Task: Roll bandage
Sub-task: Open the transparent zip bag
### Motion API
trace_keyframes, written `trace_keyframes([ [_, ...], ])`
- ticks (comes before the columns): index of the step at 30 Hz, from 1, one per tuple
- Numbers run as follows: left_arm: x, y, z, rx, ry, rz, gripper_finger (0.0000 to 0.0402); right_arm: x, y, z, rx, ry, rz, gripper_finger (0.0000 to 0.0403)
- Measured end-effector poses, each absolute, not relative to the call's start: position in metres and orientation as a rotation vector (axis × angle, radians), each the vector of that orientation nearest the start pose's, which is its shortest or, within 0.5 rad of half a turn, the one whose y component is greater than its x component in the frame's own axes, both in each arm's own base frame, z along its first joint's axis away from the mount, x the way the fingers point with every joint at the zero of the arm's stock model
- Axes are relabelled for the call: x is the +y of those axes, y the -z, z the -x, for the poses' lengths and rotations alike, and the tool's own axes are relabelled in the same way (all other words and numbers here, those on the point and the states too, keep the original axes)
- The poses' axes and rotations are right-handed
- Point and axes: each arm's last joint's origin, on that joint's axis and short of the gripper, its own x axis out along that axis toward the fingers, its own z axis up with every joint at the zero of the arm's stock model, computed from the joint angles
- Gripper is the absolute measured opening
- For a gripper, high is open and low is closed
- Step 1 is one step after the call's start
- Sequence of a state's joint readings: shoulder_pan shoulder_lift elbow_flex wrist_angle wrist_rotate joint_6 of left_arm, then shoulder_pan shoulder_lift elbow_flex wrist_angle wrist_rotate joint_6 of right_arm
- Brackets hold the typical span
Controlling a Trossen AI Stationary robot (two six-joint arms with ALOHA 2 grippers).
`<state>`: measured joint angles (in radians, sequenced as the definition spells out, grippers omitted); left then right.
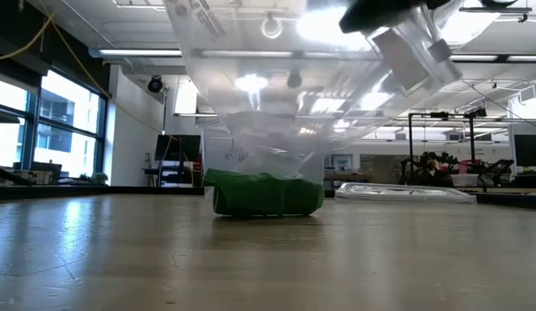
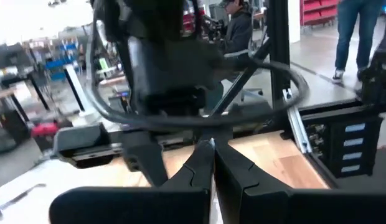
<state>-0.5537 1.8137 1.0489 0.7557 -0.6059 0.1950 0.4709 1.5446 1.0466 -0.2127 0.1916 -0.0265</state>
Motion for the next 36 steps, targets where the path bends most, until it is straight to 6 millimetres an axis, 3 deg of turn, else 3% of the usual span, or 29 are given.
trace_keyframes([
  [4, -0.191, -0.229, -0.343, 0.058, -0.045, -0.164, 0.0028, 0.145, -0.232, -0.298, 0.715, -0.246, 0.267, 0.0017],
  [8, -0.187, -0.236, -0.334, 0.137, -0.089, -0.141, 0.0089, 0.136, -0.234, -0.288, 0.78, -0.098, 0.289, 0.0009],
  [12, -0.183, -0.249, -0.323, 0.165, -0.181, -0.132, 0.0145, 0.125, -0.257, -0.276, 0.832, 0.114, 0.346, 0.0003],
  [16, -0.183, -0.258, -0.318, 0.124, -0.275, -0.16, 0.0164, 0.121, -0.286, -0.271, 0.737, 0.447, 0.487, 0.0001],
  [17, -0.184, -0.259, -0.318, 0.12, -0.292, -0.172, 0.0164, 0.121, -0.288, -0.271, 0.747, 0.416, 0.503, 0.0001],
  [20, -0.185, -0.257, -0.32, 0.107, -0.317, -0.188, 0.0162, 0.126, -0.283, -0.276, 0.864, 0.024, 0.465, 0.0],
  [21, -0.185, -0.256, -0.32, 0.102, -0.317, -0.185, 0.0161, 0.127, -0.28, -0.277, 0.875, -0.025, 0.46, 0.0],
  [25, -0.183, -0.25, -0.327, 0.096, -0.353, -0.179, 0.0159, 0.12, -0.278, -0.276, 0.84, 0.178, 0.512, 0.0],
  [36, -0.145, -0.254, -0.349, 0.005, -0.483, -0.084, 0.0158, 0.112, -0.267, -0.288, 0.905, 0.089, 0.495, 0.0],
])
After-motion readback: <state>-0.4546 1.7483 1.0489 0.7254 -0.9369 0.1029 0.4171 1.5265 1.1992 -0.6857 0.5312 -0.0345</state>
